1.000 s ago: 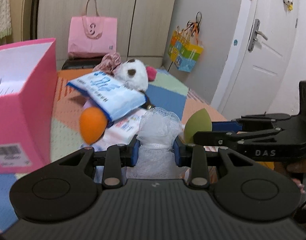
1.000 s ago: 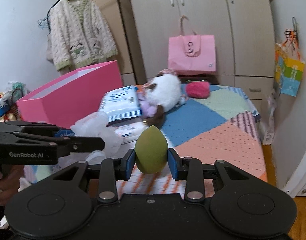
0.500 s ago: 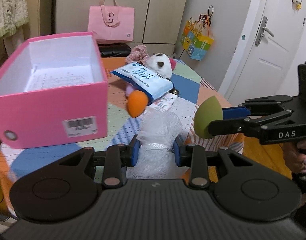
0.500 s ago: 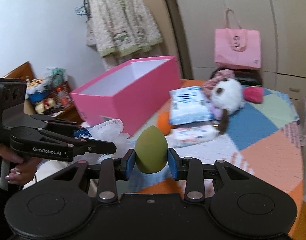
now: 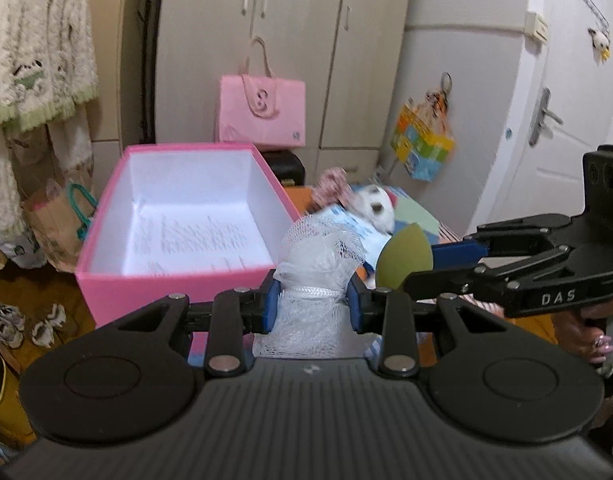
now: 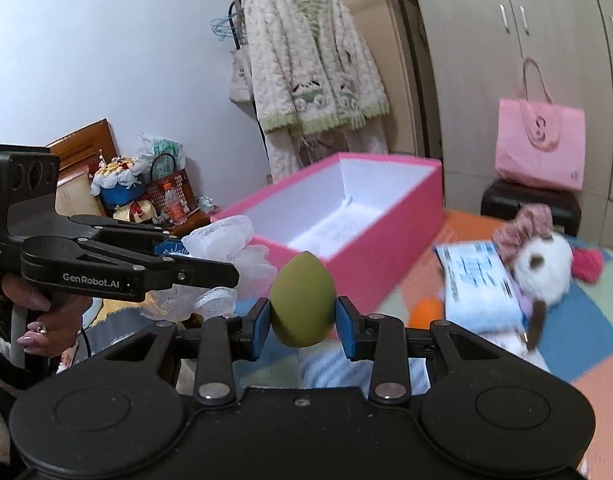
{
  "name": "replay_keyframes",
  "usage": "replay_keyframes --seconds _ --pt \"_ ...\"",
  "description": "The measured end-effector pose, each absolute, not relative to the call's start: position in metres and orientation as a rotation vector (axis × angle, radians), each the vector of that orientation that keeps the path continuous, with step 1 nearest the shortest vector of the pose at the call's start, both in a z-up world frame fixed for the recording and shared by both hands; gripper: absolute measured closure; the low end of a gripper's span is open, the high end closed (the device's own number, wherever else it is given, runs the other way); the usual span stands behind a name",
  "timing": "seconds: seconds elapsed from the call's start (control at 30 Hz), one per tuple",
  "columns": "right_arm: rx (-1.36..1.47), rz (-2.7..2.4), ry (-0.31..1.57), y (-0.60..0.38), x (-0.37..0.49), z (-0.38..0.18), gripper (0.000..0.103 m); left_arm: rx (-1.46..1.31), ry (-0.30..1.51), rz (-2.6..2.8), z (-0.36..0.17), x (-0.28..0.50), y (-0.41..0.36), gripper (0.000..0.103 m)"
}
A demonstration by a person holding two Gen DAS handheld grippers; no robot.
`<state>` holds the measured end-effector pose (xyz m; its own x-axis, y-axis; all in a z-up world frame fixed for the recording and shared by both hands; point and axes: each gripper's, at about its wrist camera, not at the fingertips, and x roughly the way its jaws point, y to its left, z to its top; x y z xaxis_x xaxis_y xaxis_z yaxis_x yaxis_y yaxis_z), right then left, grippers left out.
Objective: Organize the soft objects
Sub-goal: 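Carry the plastic bag and green sponge over the pink shoebox with both tools, then open the left tool to drop the bag while the right tool drops the sponge into the box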
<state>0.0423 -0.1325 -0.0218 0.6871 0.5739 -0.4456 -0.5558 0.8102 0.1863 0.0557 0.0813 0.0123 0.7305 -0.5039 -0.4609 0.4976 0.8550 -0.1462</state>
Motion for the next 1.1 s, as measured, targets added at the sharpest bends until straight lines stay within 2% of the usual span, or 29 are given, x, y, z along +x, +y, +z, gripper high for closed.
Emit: replay_keyframes --seconds 0.27,0.5,0.87,1.1 --pt "-0.085 0.636 0.493 -0.092 0.097 -0.001 0.062 -0.012 0.525 -0.512 0.023 0.116 0.092 0.070" --pt "-0.319 0.690 0.559 -0.057 0.153 0.011 0.062 -0.014 0.603 -0.549 0.017 0.176 0.097 0.070" --pt "-0.478 0.710 0.765 -0.009 0.226 -0.028 0.062 0.151 0.804 -0.438 -0.025 0.239 0.087 0.070" --pt "-0.538 0.751 0.851 0.004 0.241 -0.042 0.062 0.205 0.852 -0.444 -0.031 0.249 0.083 0.068"
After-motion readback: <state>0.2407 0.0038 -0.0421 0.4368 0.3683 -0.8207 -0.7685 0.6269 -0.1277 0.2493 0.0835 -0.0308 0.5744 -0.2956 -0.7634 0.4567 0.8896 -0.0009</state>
